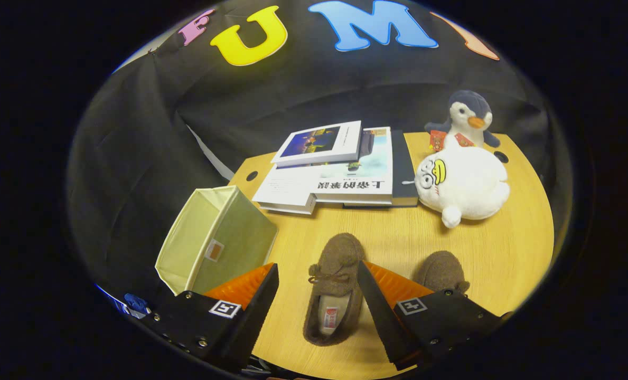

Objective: Open the storage box then place both shoes into the box .Put the left shoe in first, then the right shoe, with the right side of both shoes facing outward in a uniform manner.

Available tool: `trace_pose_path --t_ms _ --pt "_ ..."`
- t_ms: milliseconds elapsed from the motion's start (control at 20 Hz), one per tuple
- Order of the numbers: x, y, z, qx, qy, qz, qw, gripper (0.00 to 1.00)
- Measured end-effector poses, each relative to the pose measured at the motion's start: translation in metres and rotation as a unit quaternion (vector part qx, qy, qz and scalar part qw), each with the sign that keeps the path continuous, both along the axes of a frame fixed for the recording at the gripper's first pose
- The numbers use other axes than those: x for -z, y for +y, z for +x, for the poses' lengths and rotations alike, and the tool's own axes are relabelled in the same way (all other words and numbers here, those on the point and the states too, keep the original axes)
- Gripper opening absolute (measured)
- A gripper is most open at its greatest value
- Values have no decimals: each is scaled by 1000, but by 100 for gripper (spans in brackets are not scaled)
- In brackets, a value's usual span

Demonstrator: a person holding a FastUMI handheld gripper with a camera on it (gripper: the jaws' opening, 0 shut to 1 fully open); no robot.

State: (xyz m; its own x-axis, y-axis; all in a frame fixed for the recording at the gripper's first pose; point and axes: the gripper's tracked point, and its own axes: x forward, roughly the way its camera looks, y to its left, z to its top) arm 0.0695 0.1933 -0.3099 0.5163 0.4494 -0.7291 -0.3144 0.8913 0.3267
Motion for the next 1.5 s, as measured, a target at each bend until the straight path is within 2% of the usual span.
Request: trace_pose_path --t_ms 350,450,550,750,800,900,1000,1050,1100,1500 --pt "60 -14 -23 -24 57 -63 996 89" --pt "76 -20 -20 -24 62 -90 994 89" --pt "88 -27 -19 -24 70 -117 990 80" --pt "118 -25 -3 -23 75 -145 986 80" --pt "123 -23 1 -21 76 -151 985 76" --pt "124 -11 3 -28 87 -129 987 46" --pt "125 -9 2 -34 85 -141 986 17" --pt "125 -16 6 -30 72 -156 985 16" --pt "119 -20 8 -22 62 -166 984 1" --pt "63 -18 8 -21 53 -152 987 0"
